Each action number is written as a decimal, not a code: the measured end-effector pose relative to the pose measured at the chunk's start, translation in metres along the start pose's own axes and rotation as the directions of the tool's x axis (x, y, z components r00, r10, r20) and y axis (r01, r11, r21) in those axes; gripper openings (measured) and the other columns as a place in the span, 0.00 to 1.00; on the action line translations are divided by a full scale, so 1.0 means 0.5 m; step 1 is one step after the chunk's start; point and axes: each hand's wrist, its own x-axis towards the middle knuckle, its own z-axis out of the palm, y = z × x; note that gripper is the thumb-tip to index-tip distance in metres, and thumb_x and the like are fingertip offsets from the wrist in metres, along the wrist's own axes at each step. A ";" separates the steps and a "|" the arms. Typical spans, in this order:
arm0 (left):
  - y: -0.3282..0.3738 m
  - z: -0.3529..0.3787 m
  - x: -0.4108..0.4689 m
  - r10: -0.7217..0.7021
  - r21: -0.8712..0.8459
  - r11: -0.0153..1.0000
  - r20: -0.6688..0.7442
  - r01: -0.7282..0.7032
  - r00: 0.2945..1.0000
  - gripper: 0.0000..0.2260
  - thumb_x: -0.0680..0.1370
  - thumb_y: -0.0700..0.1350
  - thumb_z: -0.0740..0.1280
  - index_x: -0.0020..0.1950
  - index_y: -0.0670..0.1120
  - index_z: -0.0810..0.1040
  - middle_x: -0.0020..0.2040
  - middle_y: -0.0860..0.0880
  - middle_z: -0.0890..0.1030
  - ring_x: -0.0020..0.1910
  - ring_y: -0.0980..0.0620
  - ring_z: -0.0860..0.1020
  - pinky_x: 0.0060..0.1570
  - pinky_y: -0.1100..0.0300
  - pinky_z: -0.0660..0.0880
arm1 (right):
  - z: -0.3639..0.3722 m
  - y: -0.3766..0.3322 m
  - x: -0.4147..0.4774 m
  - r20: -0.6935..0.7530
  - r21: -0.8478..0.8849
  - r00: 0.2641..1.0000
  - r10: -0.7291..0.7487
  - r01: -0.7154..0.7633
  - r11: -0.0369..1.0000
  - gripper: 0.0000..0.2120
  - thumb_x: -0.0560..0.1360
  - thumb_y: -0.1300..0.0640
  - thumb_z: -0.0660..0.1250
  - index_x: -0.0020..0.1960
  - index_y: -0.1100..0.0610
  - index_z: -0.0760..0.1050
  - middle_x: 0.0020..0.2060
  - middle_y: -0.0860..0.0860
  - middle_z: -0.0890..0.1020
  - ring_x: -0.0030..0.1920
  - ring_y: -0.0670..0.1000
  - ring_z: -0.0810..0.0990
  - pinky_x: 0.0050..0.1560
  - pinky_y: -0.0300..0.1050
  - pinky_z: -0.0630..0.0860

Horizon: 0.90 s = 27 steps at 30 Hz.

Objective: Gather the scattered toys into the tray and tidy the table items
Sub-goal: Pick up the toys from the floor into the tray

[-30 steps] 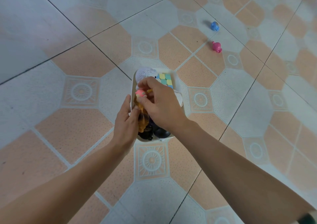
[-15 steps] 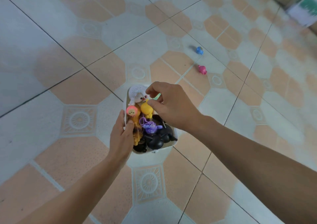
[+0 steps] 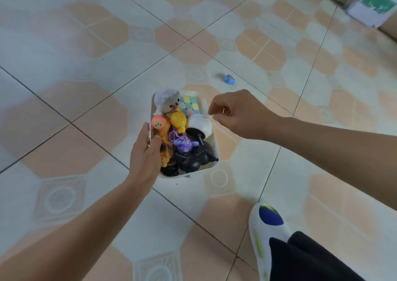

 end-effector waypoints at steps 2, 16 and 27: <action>0.006 0.055 0.036 0.005 -0.021 1.000 -0.004 -0.005 1.000 0.21 0.80 0.44 0.55 0.74 0.53 0.66 0.68 0.47 0.75 0.64 0.49 0.74 0.65 0.48 0.72 | -0.012 0.072 0.022 -0.015 0.029 1.000 0.023 -0.023 0.999 0.06 0.74 0.64 0.65 0.48 0.60 0.80 0.41 0.52 0.83 0.40 0.49 0.77 0.42 0.38 0.71; -0.042 0.321 0.208 -0.008 -0.100 0.995 -0.135 -0.006 0.991 0.16 0.81 0.43 0.56 0.61 0.58 0.76 0.51 0.56 0.84 0.52 0.56 0.82 0.52 0.55 0.78 | 0.104 0.529 0.192 0.143 -0.051 0.952 0.269 -0.265 0.963 0.21 0.75 0.54 0.67 0.67 0.54 0.69 0.61 0.56 0.73 0.58 0.56 0.75 0.57 0.49 0.72; -0.085 0.359 0.246 -0.036 -0.111 0.994 -0.211 0.013 0.977 0.15 0.81 0.43 0.57 0.65 0.52 0.75 0.51 0.54 0.84 0.52 0.54 0.82 0.51 0.55 0.78 | 0.192 0.566 0.259 0.111 -0.140 0.958 0.265 -0.249 0.958 0.09 0.76 0.54 0.64 0.53 0.58 0.73 0.48 0.54 0.68 0.48 0.56 0.73 0.44 0.46 0.73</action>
